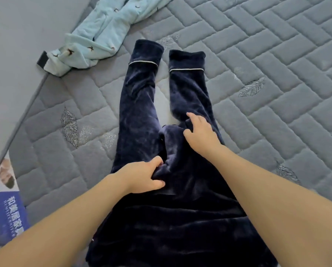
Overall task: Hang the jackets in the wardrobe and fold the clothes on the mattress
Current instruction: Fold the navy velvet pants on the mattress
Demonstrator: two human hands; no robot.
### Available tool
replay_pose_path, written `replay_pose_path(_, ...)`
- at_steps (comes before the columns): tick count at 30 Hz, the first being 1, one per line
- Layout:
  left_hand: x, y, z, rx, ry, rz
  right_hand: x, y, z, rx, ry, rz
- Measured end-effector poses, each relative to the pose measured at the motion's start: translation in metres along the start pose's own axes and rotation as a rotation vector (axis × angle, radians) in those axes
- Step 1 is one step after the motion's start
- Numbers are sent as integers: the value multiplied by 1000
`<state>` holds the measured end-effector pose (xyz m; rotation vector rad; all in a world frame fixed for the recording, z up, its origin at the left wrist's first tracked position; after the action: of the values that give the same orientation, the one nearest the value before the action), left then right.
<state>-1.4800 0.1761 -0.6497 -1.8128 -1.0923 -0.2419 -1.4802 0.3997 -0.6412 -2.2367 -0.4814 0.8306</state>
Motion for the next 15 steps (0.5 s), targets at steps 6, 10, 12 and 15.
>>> replay_pose_path(6, -51, 7, -9, -279, -178, -96, -14, 54, 2, -274, 243, -303)
replay_pose_path(10, -81, 6, -39, -309, -216, 106, -21, 60, 8, -192, 284, 33)
replay_pose_path(12, -98, -2, -57, -157, -172, 68, -36, 53, 13, -114, 304, 355)
replay_pose_path(15, -116, -19, -73, 285, -132, -297, -41, 27, 33, 128, 421, 585)
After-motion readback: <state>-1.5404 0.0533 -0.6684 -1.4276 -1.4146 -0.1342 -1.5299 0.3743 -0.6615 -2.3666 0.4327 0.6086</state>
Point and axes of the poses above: each hand's wrist, its own z-axis towards the middle knuckle, its own y-axis out of the palm, x = y × z, the point moved 3 cm from there along z, towards the middle knuckle, and after that the axes turned 15 degrees about y, right-handed, at the moved point
